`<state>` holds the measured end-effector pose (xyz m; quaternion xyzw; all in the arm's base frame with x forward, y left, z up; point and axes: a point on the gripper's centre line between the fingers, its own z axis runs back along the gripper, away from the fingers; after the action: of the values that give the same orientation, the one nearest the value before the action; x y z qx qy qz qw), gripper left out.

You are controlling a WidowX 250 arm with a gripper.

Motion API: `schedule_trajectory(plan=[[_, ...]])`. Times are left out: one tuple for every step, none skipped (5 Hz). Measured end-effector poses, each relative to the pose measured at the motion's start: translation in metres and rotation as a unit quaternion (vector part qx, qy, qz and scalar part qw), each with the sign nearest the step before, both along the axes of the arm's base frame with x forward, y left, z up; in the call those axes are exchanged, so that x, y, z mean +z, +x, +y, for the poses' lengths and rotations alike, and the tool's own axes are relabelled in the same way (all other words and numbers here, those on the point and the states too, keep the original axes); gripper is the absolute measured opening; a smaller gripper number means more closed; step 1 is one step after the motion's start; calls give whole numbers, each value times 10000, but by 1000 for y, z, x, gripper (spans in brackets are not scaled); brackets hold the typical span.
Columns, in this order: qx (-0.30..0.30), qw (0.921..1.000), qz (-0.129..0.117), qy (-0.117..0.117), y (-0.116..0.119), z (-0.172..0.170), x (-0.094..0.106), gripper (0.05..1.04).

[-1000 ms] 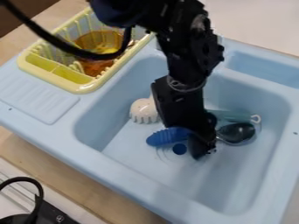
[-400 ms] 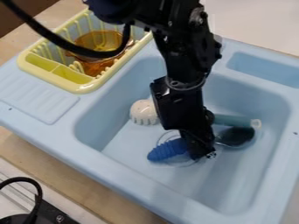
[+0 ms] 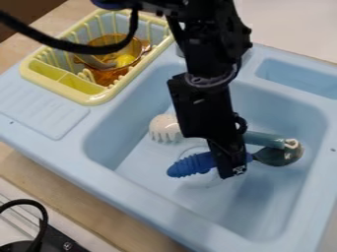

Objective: Put the blue spoon on the upper right side of the sink.

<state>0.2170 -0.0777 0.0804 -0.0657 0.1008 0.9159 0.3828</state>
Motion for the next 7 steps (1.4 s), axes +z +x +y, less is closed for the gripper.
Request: schedule_trajectory(plan=[[72, 9983, 25, -573, 1, -5, 6, 355], [176, 9940, 234, -1050, 6, -13, 3, 355], [94, 9867, 363, -1579, 16, -18, -8, 355], [322, 9775, 715, -1959, 27, -20, -21, 354], [219, 9659, 1286, -2237, 31, -22, -28, 354], [-88, 9742, 1064, -1986, 29, -23, -20, 354], [-117, 9814, 621, -1811, 29, -18, 2, 354]])
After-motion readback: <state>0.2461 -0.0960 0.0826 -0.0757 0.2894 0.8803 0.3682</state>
